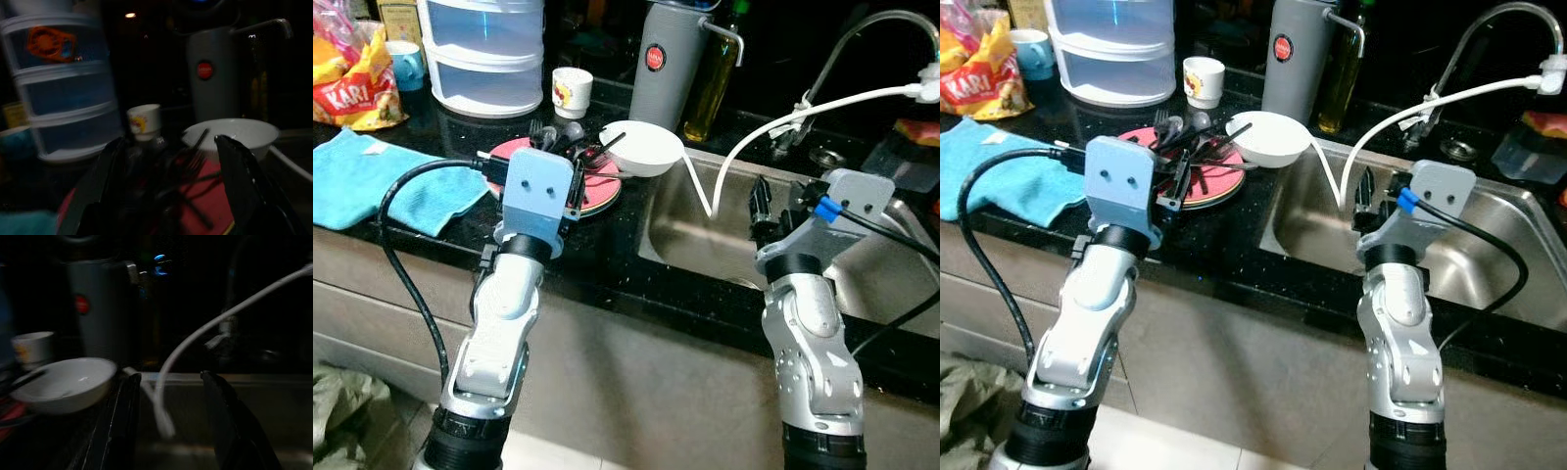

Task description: Kitchen organization

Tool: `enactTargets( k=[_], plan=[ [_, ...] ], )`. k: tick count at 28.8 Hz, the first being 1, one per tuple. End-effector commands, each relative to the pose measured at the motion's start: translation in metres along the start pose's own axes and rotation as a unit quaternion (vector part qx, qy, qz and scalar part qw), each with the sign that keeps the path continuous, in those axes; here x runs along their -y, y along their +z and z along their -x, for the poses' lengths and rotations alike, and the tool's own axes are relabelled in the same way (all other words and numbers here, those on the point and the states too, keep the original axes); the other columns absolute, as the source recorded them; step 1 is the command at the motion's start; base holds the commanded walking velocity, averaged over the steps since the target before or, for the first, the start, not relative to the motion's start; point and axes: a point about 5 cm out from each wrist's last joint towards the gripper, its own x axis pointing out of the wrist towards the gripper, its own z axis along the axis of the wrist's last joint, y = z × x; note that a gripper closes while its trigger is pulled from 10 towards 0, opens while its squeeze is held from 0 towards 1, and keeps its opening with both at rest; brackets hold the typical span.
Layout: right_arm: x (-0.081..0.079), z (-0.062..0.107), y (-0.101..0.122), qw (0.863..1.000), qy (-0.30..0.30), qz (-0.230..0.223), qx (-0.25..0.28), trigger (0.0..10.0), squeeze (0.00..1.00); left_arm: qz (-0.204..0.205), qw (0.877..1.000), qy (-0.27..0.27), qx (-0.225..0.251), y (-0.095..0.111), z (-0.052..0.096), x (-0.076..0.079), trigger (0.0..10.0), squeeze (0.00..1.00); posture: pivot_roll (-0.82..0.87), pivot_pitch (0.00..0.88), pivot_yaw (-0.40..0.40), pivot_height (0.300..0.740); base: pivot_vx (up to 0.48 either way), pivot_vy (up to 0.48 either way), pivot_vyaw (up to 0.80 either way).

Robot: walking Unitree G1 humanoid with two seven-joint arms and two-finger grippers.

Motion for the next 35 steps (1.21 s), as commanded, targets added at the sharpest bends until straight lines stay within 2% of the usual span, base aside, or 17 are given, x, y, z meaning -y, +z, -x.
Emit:
enactTargets(
  k=[1,10,27,29,30,32,35],
  plan=[
    [0.005,0.001,-0.001,1.0,-0.012,-0.001,-0.007,10.0,0.0,0.002,1.0,-0.008,-0.007,-0.003,0.001,0.004,10.0,0.0,0.17,0.0,-0.125,0.74,0.27,0.0,0.0],
    [0.006,0.001,-0.002,1.0,-0.018,-0.004,-0.011,10.0,0.0,0.006,1.0,-0.016,-0.007,-0.002,0.001,0.006,10.0,0.0,0.17,0.0,-0.123,0.74,0.109,0.0,-0.69],
    [0.007,0.0,-0.001,1.0,-0.017,0.005,-0.01,10.0,0.0,0.012,0.999,-0.028,-0.007,0.0,0.002,0.011,10.0,0.0,0.17,0.0,-0.125,0.74,0.0,0.0,0.0],
    [0.006,0.0,0.0,1.0,-0.016,0.005,-0.008,10.0,0.0,0.011,0.999,-0.026,-0.024,-0.003,0.001,0.011,10.0,0.0,0.17,0.0,-0.125,0.74,0.0,0.0,0.0],
    [0.005,-0.001,0.001,1.0,-0.014,0.005,-0.006,10.0,0.0,0.01,0.998,-0.021,-0.059,-0.008,0.0,0.011,10.0,0.0,0.17,0.0,-0.127,0.74,0.0,0.0,0.0],
    [0.003,-0.003,0.004,1.0,-0.011,0.004,-0.002,10.0,0.0,-0.008,0.995,-0.025,-0.096,-0.012,-0.001,0.013,10.0,0.0,0.17,0.0,-0.128,0.74,0.0,0.0,0.0],
    [0.001,-0.005,0.007,1.0,-0.005,0.004,0.002,10.0,0.0,-0.008,0.993,-0.031,-0.115,-0.01,-0.004,0.014,10.0,0.0,0.18,0.0,-0.128,0.74,0.0,0.0,0.0]
  ],
)
